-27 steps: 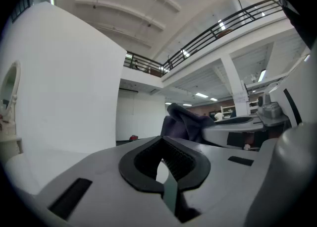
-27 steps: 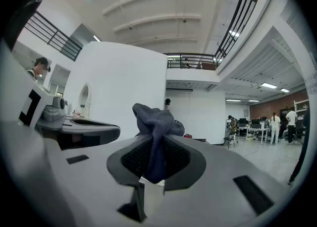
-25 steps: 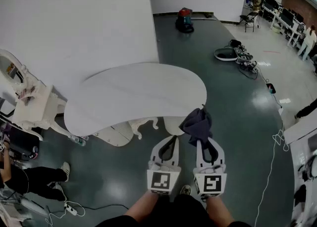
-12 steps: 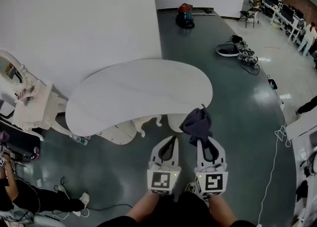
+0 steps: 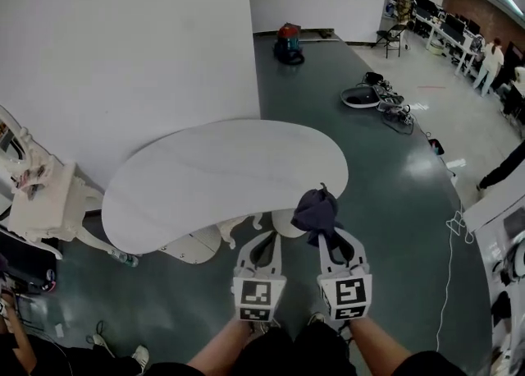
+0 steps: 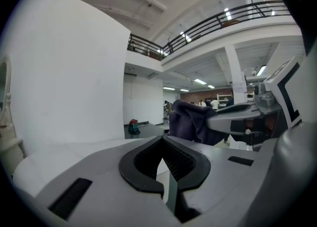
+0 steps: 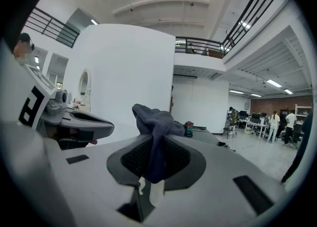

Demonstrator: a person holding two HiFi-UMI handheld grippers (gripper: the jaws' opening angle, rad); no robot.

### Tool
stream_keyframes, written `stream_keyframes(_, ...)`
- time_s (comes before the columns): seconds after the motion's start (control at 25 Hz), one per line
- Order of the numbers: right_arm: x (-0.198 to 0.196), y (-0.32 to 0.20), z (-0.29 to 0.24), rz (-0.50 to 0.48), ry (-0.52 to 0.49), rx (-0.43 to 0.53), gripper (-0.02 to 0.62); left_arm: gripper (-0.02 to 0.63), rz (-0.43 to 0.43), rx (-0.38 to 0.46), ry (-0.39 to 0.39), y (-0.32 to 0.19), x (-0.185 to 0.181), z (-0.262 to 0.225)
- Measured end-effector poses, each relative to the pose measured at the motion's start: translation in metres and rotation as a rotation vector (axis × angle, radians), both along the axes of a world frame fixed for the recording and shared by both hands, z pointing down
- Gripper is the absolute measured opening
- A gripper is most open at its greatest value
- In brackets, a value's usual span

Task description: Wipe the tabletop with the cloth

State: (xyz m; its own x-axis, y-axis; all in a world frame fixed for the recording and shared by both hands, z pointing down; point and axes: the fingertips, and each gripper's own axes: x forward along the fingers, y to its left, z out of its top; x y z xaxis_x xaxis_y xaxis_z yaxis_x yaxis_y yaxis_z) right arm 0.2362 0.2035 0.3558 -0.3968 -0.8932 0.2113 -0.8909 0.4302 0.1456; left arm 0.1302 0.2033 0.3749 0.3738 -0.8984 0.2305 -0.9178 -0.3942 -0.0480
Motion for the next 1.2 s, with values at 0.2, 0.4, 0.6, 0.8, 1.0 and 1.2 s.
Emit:
stream_keyframes(0.2,0.014,-0.024,0.012,0.040,0.015,0.018,0.052,0.006,-0.007,0.040,0.037,-0.026,0.010,0.001)
stream_keyframes(0.4,0.013,-0.060,0.014,0.086,-0.013,0.012,0.052,0.006,-0.015,0.041,0.031,-0.060,0.006,0.012)
stream_keyframes(0.6,0.028,-0.101,0.021,0.049,-0.020,-0.002,0.052,0.006,-0.045,0.031,0.034,-0.110,0.026,0.024)
stream_keyframes(0.8,0.029,-0.153,0.022,0.025,-0.007,-0.026,0.052,0.006,-0.083,0.013,0.033,-0.159,0.031,0.029)
stream_keyframes(1.0,0.030,-0.185,0.032,-0.021,-0.027,-0.055,0.052,0.006,-0.138,-0.011,0.008,-0.183,0.026,0.036)
stream_keyframes(1.2,0.037,-0.203,0.044,-0.028,-0.036,-0.086,0.052,0.006,-0.119,-0.070,-0.009,-0.192,0.034,0.050)
